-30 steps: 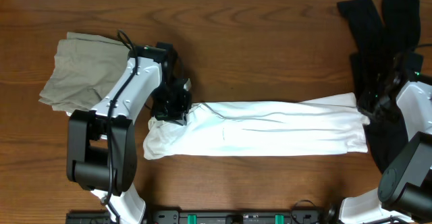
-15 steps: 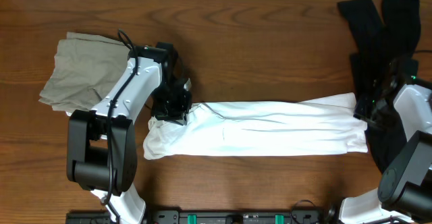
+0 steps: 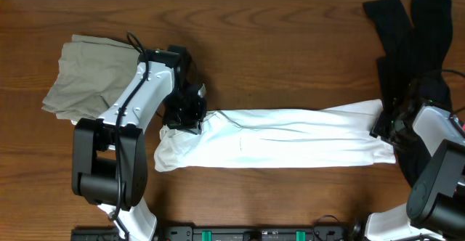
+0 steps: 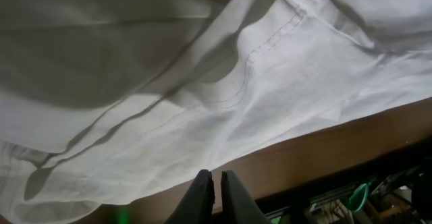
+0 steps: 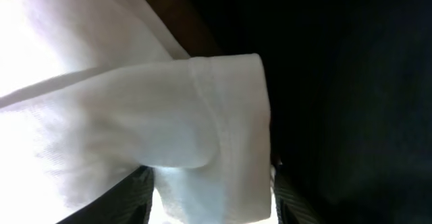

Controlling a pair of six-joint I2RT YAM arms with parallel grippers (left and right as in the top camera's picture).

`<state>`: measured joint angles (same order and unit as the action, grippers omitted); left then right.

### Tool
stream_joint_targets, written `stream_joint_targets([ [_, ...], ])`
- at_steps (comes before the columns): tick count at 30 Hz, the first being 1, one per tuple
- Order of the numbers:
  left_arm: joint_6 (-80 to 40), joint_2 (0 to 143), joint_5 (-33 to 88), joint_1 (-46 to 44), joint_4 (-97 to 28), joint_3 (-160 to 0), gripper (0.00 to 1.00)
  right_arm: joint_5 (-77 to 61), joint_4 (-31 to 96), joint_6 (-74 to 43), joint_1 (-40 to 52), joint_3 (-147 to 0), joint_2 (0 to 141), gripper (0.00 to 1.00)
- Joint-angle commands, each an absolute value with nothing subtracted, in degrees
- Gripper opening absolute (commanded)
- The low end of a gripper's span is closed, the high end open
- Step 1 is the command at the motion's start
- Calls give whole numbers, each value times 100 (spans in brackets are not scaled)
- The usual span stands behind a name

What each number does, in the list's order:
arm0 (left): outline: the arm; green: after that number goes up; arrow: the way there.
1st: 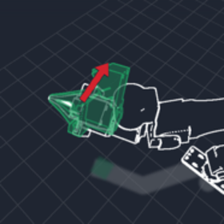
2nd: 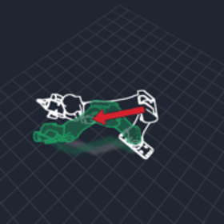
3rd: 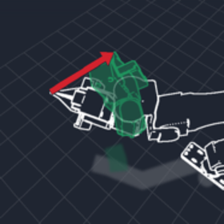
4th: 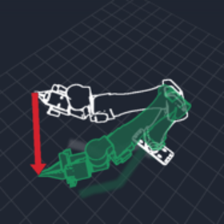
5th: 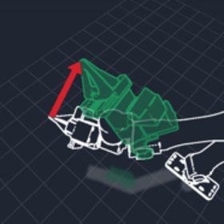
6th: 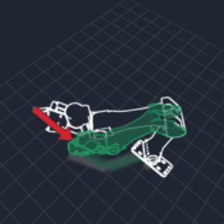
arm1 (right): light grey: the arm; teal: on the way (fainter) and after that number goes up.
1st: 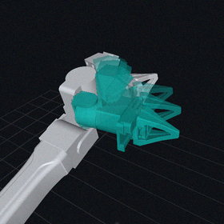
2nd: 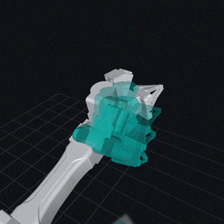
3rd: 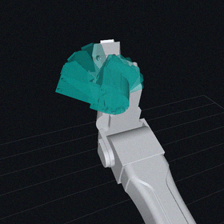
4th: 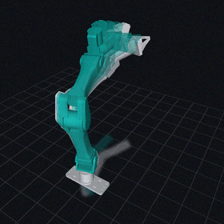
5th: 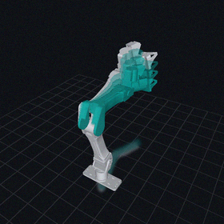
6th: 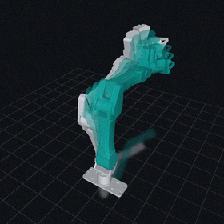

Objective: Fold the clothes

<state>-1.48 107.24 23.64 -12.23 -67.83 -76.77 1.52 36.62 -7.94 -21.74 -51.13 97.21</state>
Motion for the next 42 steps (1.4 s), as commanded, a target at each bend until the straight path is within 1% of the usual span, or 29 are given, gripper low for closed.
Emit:
stream_joint_targets([
  [1, -132, 10661, 2335, -1219, -6803, -7660, 9, 134, 3570, -812, -2250, -5002, 9675, 59],
  [8, -132, 10661, 2335, -1219, -6805, -7660, 9, 121, 3433, -814, -2392, -5000, 9675, 67],
  [12, -132, 10661, 2335, -1219, -6818, -7660, 9, -272, 3389, -810, -2495, -5002, 9675, 71],
  [16, -132, 10661, 2335, -1219, -6820, -7660, 9, -370, 3385, -810, -2563, -5002, 9675, 71],
  [19, -132, 10661, 2335, -1219, -6823, -7660, 9, -447, 3404, -810, -2637, -5000, 9675, 68],
  [21, -132, 10661, 2335, -1219, -6825, -7660, 9, -563, 3400, -812, -2663, -4993, 9677, 63],
  [23, -132, 10661, 2335, -1219, -6825, -7660, 9, -613, 3387, -812, -2661, -4982, 9679, 61],
  [30, -132, 10661, 2335, -1221, -6829, -7660, 9, -1041, 3387, -812, -2657, -4967, 10079, 48],
  [31, -132, 10661, 2335, -1219, -6842, -7660, 9, -1135, 3382, -810, -2657, -4967, 10193, 42],
  [32, -132, 10661, 2335, -1219, -6849, -7660, 10, -1173, 3380, -810, -2657, -4967, 10291, 33],
  [33, -132, 10661, 2335, -1219, -6858, -7660, 9, -1192, 3380, -812, -2657, -4967, 10398, 19],
  [34, -132, 10661, 2335, -1219, -6866, -7660, 9, -1212, 3380, -812, -2657, -4967, 10490, 9],
  [35, -132, 10661, 2335, -1219, -6871, -7660, 9, -1214, 3382, -810, -2657, -4967, 10541, 2],
  [39, -132, 10661, 2335, -1219, -6869, -7660, 9, -1227, 3385, -799, -2663, -5002, 10532, 1],
  [42, -132, 10661, 2335, -1219, -6869, -7660, 9, -1251, 3564, -720, -2661, -5157, 10355, 1],
])
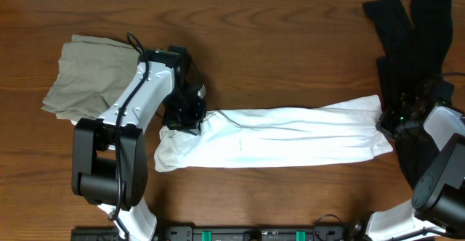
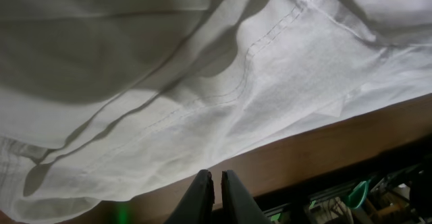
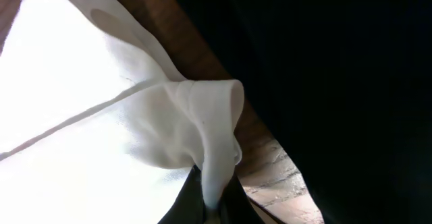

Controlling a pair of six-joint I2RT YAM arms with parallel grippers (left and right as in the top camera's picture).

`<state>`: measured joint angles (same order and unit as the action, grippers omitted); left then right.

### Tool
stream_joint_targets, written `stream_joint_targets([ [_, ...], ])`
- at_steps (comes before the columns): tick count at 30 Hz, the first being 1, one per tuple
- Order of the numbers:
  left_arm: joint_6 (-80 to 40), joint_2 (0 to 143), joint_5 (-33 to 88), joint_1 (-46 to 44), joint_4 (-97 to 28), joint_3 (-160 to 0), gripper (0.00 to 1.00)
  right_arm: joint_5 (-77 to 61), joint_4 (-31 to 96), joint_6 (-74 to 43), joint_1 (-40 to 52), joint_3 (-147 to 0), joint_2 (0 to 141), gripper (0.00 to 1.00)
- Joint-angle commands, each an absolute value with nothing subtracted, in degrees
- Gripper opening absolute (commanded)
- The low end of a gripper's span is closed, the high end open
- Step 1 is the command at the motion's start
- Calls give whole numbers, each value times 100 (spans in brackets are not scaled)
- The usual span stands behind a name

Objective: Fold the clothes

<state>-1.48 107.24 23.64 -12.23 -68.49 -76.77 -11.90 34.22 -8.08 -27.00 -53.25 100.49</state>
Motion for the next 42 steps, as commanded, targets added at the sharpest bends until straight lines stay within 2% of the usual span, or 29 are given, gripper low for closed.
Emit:
stream_joint_targets([
  [1, -132, 10661, 2335, -1219, -6869, -7660, 9, -1249, 3669, -709, -2661, -5240, 10243, 1],
  [4, -132, 10659, 2335, -1219, -6871, -7662, 6, -1227, 3997, -659, -2663, -5546, 9861, 1],
  [10, -132, 10377, 2333, -1212, -6901, -7699, 6, -974, 4648, -663, -2689, -6311, 9177, 1],
  [21, -132, 9345, 2333, -867, -6827, -7714, 6, -703, 5765, -661, -2449, -7050, 9032, 1],
  [28, -132, 9321, 2335, -832, -6820, -7714, 6, -707, 6329, -661, -1433, -7050, 9032, 1],
  [42, -132, 9321, 2335, -832, -6755, -7714, 6, -661, 6211, -1074, 705, -7046, 9039, 1],
])
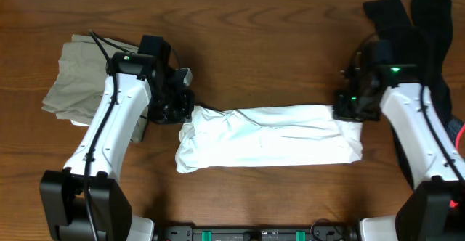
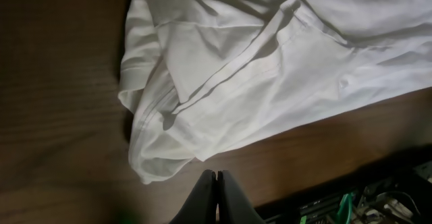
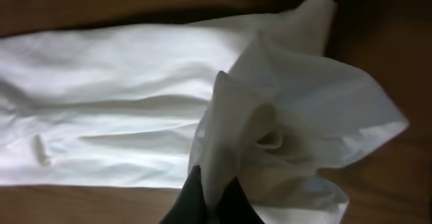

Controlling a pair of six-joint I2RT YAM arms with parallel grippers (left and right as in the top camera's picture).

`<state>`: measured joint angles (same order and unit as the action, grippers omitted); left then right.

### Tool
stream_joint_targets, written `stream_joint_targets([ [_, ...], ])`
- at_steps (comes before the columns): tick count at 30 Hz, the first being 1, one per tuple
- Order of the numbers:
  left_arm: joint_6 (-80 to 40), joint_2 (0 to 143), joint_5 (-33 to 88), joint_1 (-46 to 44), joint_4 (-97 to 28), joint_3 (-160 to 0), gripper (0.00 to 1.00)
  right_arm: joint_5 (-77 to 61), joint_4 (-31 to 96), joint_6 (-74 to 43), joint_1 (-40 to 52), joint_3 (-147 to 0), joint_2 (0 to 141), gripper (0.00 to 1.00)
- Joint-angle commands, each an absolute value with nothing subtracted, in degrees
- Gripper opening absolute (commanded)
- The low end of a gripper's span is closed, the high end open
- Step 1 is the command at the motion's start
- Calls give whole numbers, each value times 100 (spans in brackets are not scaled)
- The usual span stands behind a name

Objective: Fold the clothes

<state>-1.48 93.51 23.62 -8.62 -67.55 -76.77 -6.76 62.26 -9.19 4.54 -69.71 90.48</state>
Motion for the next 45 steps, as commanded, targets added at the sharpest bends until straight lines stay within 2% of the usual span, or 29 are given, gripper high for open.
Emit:
stream_joint_targets([
  [1, -132, 9321, 2335, -832, -6729, -7714, 6, -661, 6202, -1098, 864, -7043, 9052, 1],
  [23, -132, 9321, 2335, -832, -6694, -7714, 6, -646, 5625, -1850, 2541, -7039, 10044, 1],
  [25, -132, 9321, 2335, -832, -6694, -7714, 6, -646, 5590, -1846, 2648, -7039, 10044, 5],
  [28, -132, 9321, 2335, -832, -6694, -7714, 6, -646, 5544, -1841, 2805, -7039, 10044, 18],
  [31, -132, 9321, 2335, -832, -6694, -7714, 6, -648, 5507, -1841, 2895, -7039, 10044, 27],
  [34, -132, 9321, 2335, -832, -6696, -7714, 6, -650, 5505, -1841, 2926, -7039, 10044, 28],
  [39, -132, 9321, 2335, -832, -6694, -7714, 6, -670, 5505, -1841, 2932, -7039, 10007, 22],
  [45, -132, 9321, 2335, -832, -6694, -7714, 6, -646, 5483, -1837, 2928, -7052, 9581, 24],
])
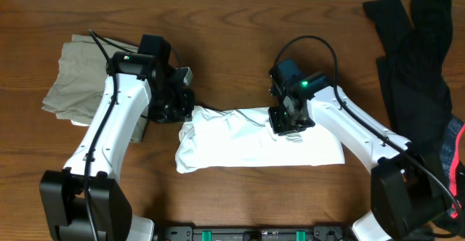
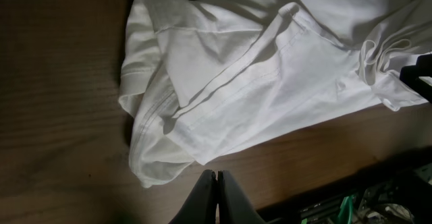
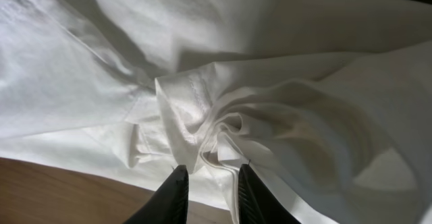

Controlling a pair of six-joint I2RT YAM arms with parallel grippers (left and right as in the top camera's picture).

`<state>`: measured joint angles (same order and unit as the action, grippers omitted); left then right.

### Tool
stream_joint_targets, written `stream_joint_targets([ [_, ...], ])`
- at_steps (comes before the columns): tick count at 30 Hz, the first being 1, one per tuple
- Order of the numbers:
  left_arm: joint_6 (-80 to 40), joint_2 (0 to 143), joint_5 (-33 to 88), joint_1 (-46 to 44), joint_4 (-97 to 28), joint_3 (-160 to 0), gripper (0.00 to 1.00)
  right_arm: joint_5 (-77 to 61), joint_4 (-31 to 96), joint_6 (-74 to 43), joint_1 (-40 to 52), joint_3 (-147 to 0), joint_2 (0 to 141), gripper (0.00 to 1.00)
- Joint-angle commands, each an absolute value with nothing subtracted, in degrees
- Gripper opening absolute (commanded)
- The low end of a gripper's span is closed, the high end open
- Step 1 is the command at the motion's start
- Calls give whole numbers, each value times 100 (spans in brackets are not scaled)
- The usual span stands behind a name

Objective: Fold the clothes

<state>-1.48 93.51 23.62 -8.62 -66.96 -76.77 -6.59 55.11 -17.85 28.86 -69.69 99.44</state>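
A white garment [image 1: 240, 150] lies in a short band across the middle of the wooden table [image 1: 232, 45]. Its right end is bunched on top of its own middle, seen as a crumpled fold [image 3: 202, 126] in the right wrist view. My right gripper [image 1: 289, 121] stands over that bunch, and in its own view the right gripper [image 3: 209, 173] is open with the fold just ahead of the fingertips. At the garment's upper left corner my left gripper [image 1: 182, 110] is shut; the left wrist view shows the left gripper [image 2: 216, 175] over bare wood, below the cloth's edge [image 2: 169, 163], holding nothing.
A khaki garment [image 1: 80, 78] lies crumpled at the far left, behind my left arm. A black garment [image 1: 414, 45] is draped down the right side of the table. Something red and blue [image 1: 456, 145] shows at the right edge.
My right gripper was shut on the garment's right end near the right side; now it is over the garment's middle, open, with that end lying there. The left gripper has not moved.
The garment first lay stretched long, my right gripper open around its right end and the left at its left end. Then the right was shut on that end. Later both grippers were further inward and the garment shorter. Now the right end rests released on the middle.
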Motion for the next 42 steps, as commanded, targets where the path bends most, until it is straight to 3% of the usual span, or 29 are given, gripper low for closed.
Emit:
stream_joint_targets([
  [1, -132, 9321, 2335, -832, -6694, -7714, 6, -607, 5474, -1837, 2928, -7052, 9470, 24],
  [6, -132, 9323, 2335, -832, -6694, -7714, 6, -14, 5457, -1841, 2886, -7052, 8825, 24],
  [11, -132, 9323, 2335, -832, -6689, -7714, 6, 495, 5273, -1841, 2659, -7050, 8438, 17],
  [24, -130, 9323, 2333, -832, -6716, -7712, 6, 829, 5273, -2158, 2209, -7028, 9544, 12],
  [42, -132, 9323, 2335, -832, -6716, -7712, 6, 926, 4923, -2462, 2241, -6716, 9671, 13],
])
